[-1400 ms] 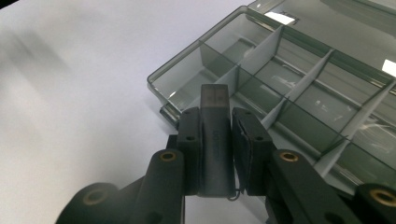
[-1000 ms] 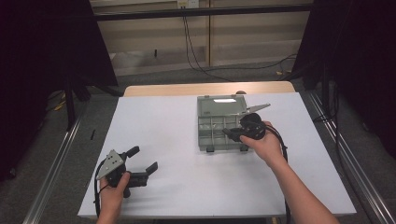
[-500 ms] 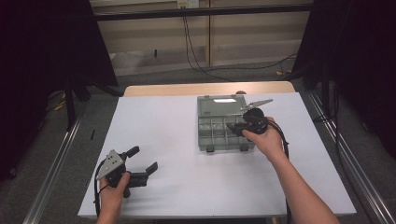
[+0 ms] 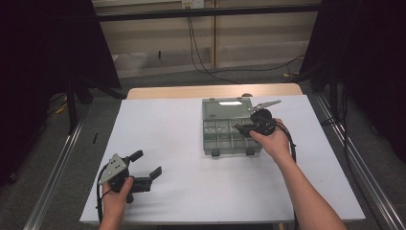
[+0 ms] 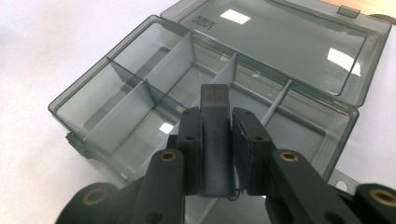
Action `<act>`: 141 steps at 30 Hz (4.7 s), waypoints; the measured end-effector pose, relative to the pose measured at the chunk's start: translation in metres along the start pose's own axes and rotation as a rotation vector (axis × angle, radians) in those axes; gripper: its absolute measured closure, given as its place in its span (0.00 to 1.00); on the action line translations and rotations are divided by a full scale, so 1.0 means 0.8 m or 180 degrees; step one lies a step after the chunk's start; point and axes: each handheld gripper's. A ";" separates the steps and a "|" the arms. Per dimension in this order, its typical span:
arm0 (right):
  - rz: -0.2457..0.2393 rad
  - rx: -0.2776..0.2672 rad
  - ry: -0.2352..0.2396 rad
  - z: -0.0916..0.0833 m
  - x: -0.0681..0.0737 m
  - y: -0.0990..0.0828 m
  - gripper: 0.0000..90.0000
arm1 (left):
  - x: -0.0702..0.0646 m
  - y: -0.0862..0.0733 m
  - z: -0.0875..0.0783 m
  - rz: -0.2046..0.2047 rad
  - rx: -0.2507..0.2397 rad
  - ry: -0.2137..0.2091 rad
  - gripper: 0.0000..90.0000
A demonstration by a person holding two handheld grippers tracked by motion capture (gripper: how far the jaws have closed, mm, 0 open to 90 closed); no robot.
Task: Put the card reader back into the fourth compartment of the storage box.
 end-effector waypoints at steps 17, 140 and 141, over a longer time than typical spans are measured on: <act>0.0038 -0.0014 -0.0071 0.001 -0.012 0.004 0.83 | -0.001 -0.001 0.001 -0.0002 0.0012 -0.0010 0.03; 0.0211 0.0127 -0.0542 0.027 -0.046 -0.008 0.83 | -0.001 -0.002 0.001 0.0002 0.0054 -0.0042 0.03; 0.0210 0.0125 -0.0551 0.027 -0.046 -0.008 0.83 | -0.001 -0.002 0.001 0.0000 0.0053 -0.0041 0.03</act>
Point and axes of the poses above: each handheld gripper's, and its own axes: z roughly forward along the jaws, y roughly out of its top, x roughly to its left, and after that the axes turned 13 degrees about -x, right-handed
